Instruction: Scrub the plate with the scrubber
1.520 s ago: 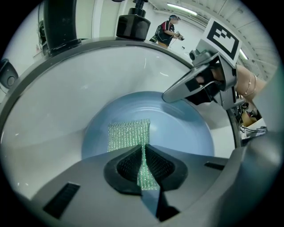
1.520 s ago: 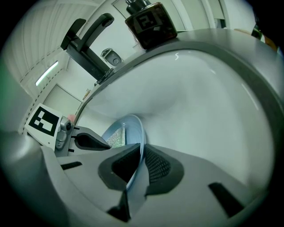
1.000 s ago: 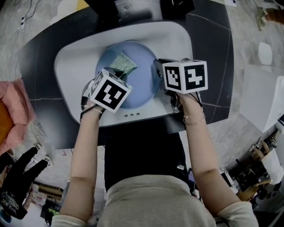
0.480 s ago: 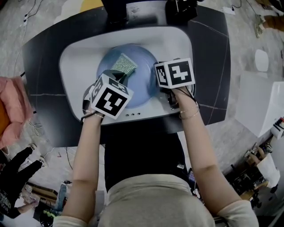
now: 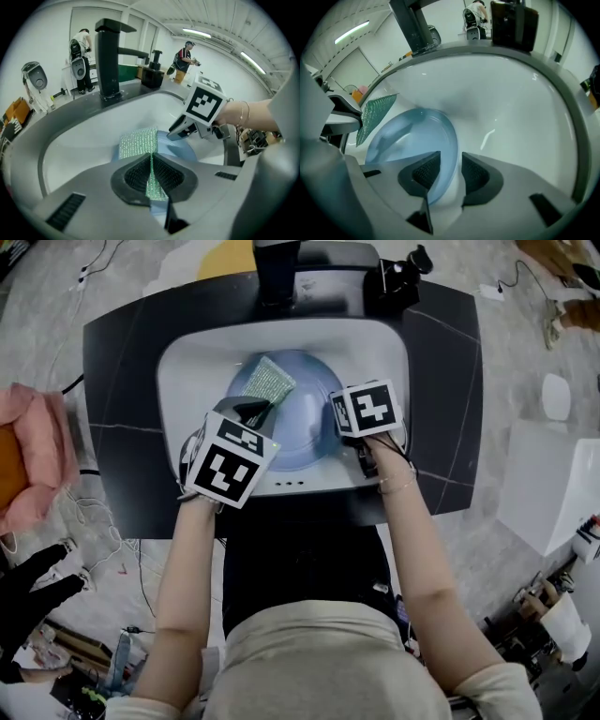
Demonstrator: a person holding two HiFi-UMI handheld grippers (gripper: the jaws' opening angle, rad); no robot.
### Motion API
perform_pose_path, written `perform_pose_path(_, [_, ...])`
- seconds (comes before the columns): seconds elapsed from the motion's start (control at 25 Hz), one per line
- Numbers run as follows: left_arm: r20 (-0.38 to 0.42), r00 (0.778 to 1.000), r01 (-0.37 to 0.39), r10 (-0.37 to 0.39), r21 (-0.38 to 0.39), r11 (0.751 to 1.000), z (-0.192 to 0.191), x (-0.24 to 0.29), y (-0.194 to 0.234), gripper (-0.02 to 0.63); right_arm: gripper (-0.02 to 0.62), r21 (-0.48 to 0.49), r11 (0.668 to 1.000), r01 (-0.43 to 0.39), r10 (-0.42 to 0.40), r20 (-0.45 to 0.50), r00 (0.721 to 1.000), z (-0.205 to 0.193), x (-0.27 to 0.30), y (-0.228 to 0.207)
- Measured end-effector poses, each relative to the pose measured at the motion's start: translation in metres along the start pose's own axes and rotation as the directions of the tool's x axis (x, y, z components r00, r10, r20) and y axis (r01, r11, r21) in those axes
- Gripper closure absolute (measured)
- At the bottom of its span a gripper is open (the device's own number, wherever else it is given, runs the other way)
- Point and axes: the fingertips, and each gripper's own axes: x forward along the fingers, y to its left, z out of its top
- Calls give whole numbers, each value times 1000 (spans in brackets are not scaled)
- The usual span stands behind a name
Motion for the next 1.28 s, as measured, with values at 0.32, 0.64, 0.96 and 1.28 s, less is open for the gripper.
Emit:
perform_pose_path(0.32, [184, 983, 29, -8, -116, 993, 40, -50, -17, 572, 434, 43, 996, -76, 68, 169, 983, 23, -56, 7])
perform_pose_path(0.64, [349, 932, -36, 96, -174, 984, 75, -97, -16, 572, 536, 9, 990, -139, 118, 478, 870, 64, -150, 16])
perform_pose_path(0.96, [520, 843, -17, 141, -236, 972, 104, -139, -17, 572, 589, -90, 910, -404, 353, 678, 645, 82, -237, 59])
perform_pose_path(1.28, [566, 818, 26, 105, -219, 975, 104, -155, -35, 572, 590, -154, 900, -409, 382, 733, 563, 73, -275, 75])
